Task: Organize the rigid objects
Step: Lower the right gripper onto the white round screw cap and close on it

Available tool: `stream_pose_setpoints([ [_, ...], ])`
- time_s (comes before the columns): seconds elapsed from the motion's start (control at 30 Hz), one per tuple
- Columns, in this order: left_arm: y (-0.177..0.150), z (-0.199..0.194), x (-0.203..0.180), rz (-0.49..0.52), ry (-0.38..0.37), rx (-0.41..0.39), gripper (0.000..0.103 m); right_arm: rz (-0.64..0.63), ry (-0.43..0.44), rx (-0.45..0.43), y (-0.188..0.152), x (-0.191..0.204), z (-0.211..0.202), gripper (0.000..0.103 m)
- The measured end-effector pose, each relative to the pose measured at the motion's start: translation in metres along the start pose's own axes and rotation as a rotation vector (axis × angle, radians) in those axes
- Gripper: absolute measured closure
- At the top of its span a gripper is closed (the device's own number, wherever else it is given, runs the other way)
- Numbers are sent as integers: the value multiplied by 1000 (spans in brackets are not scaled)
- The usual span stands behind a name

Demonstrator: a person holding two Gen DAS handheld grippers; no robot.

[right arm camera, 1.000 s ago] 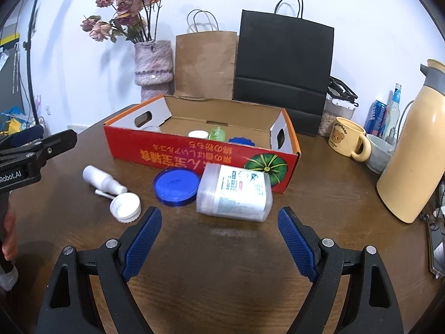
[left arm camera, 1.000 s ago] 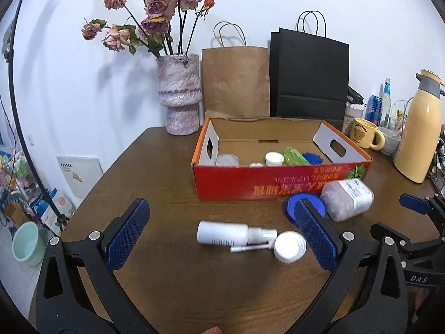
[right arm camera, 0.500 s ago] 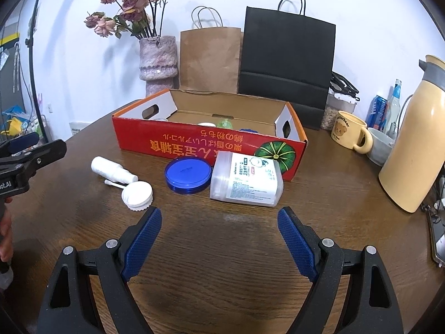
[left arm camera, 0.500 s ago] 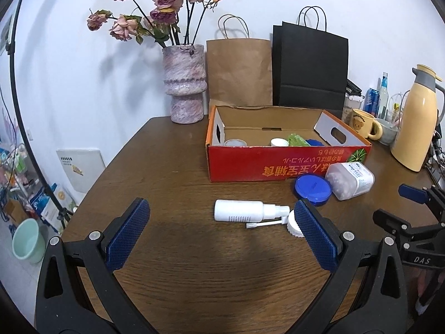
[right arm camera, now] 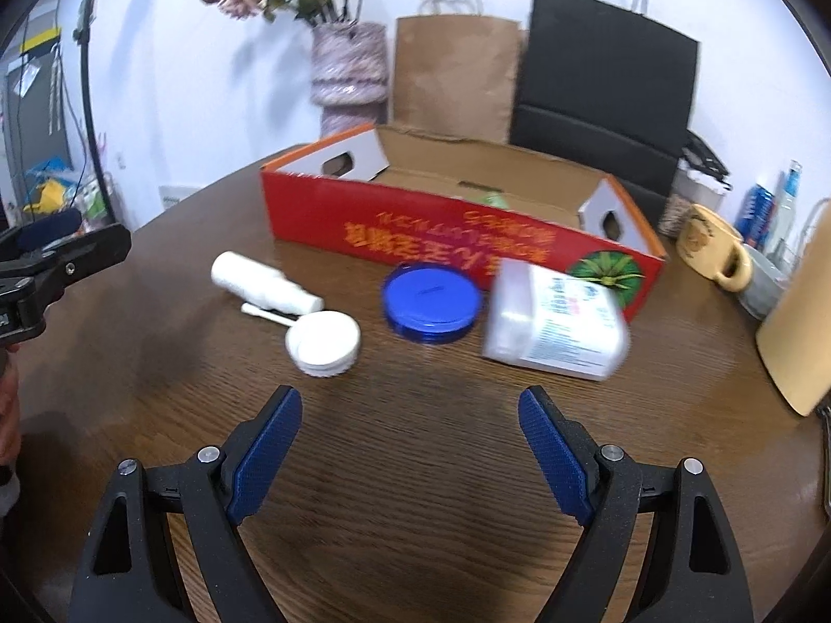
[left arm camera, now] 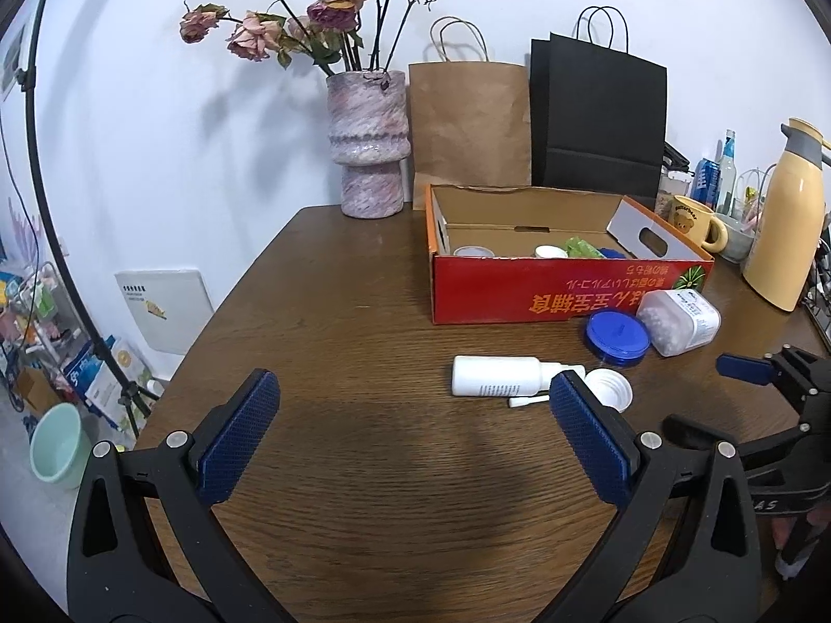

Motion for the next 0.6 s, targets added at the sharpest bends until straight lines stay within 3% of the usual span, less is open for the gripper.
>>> stream_pose_setpoints([
  [0.37,0,2,1,-15,4,10,0,-60,36,64,20,34,27,14],
  [0.43,0,2,2,-19,4,14,0,-64,56,65,23,38,30,25],
  [0.5,-1,4,2,-22,5,19,0,-73,68,88,25,43,36,50],
  [0.6,-1,5,2,-24,10,24,0,-69,101,113,28,43,42,58],
])
Point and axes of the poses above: each gripper's, at about its wrist camera, not at the fingertips, and z roughly the way its jaws point, x to its left, y to its top, the point moved 1 cm from there along z, roughly the way its jaws point, and after that the axes turned 13 degrees about -y, right-handed, at the moved point
